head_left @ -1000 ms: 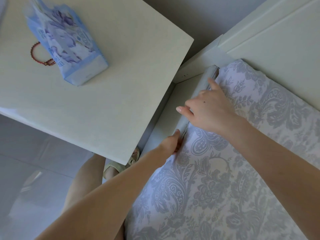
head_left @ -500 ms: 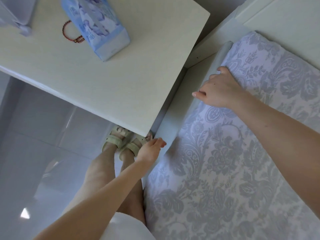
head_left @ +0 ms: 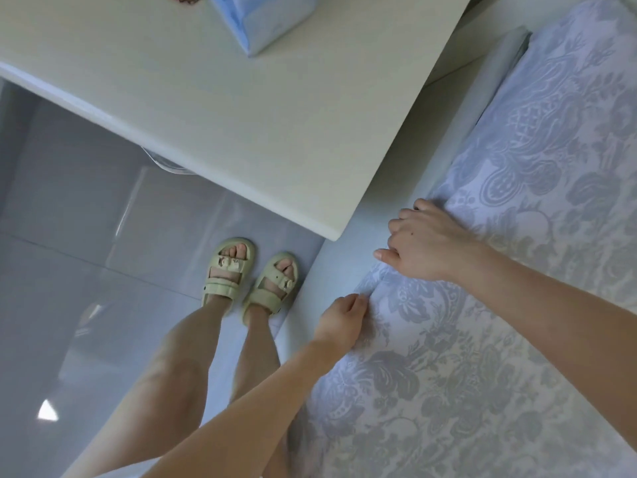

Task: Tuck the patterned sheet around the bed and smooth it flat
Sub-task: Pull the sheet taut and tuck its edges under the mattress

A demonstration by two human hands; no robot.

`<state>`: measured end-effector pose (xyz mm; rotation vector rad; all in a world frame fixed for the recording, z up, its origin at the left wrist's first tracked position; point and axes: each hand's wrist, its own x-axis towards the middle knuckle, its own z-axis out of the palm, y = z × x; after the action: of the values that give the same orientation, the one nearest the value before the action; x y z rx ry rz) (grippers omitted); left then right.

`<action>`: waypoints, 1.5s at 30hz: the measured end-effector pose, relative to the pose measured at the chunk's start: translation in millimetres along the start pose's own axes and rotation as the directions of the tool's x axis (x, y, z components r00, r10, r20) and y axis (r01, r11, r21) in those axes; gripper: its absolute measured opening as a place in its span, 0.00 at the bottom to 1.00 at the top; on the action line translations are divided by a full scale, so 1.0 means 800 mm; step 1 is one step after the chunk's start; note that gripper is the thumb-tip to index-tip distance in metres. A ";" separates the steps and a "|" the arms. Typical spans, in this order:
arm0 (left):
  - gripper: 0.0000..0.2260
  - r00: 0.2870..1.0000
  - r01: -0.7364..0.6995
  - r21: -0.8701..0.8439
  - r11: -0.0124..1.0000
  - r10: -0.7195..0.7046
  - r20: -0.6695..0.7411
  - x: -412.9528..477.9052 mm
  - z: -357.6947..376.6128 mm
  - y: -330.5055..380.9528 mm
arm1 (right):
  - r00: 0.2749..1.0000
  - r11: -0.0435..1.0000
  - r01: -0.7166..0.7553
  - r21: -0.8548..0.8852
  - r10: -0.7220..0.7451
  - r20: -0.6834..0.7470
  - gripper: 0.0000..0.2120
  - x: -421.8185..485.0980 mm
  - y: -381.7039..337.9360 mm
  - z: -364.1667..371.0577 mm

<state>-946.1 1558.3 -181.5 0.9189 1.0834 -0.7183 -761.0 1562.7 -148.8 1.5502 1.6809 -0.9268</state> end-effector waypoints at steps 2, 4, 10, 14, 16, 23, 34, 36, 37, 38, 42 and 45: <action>0.13 1.000 -0.015 -0.093 0.996 0.013 -0.022 -0.005 0.006 -0.004 | 1.000 1.000 0.001 0.001 -0.001 -0.012 0.28 0.001 0.002 0.006; 0.14 0.999 -0.031 -0.147 0.989 0.027 -0.035 -0.008 0.010 -0.007 | 1.000 1.000 -0.025 0.013 0.025 0.016 0.28 0.001 -0.001 0.012; 0.11 0.995 -0.101 -0.230 0.968 0.094 -0.040 -0.010 0.013 -0.017 | 0.953 0.982 -0.176 0.067 0.153 0.261 0.27 0.012 -0.007 -0.006; 0.18 0.996 -0.072 -0.286 0.955 0.086 0.036 -0.010 0.021 -0.021 | 0.901 0.986 -0.164 -0.016 0.156 0.404 0.31 0.019 -0.011 -0.006; 0.22 0.988 0.003 -0.284 0.959 0.041 0.147 -0.004 0.026 -0.015 | 0.876 0.985 -0.164 -0.048 0.168 0.452 0.34 0.018 -0.011 -0.001; 0.25 0.917 0.034 -0.166 0.986 0.035 0.396 0.013 0.041 0.028 | 0.880 0.989 -0.148 -0.013 0.138 0.455 0.37 0.004 -0.003 0.001; 0.28 0.991 -0.127 -0.190 0.974 0.118 -0.058 0.009 0.011 -0.012 | 0.918 0.981 -0.195 0.000 0.183 0.351 0.35 0.018 -0.007 0.003; 0.25 0.979 -0.194 -0.223 0.955 0.175 -0.102 0.001 0.013 -0.022 | 0.913 0.974 -0.224 0.022 0.202 0.353 0.34 0.016 -0.006 0.000; 0.25 0.985 -0.172 -0.230 0.958 0.166 -0.046 0.004 0.017 -0.027 | 0.915 0.972 -0.232 0.032 0.207 0.345 0.33 0.016 -0.006 0.000; 0.27 0.991 -0.129 -0.223 0.966 0.134 0.010 0.006 0.020 -0.026 | 0.923 0.970 -0.237 0.049 0.209 0.323 0.32 0.016 -0.006 -0.001; 0.38 0.992 0.013 -0.213 0.977 0.014 0.123 0.028 0.023 -0.015 | 0.980 0.976 -0.200 0.082 0.199 0.023 0.32 0.005 -0.007 -0.007; 0.33 0.985 0.053 -0.163 0.985 -0.025 0.169 0.039 0.033 -0.013 | 0.972 0.969 -0.216 -0.124 0.201 -0.121 0.33 -0.017 0.005 -0.008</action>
<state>-933.6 1528.4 -208.8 0.6839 0.9993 -0.7120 -755.8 1561.1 -134.5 1.6705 1.5810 -0.6174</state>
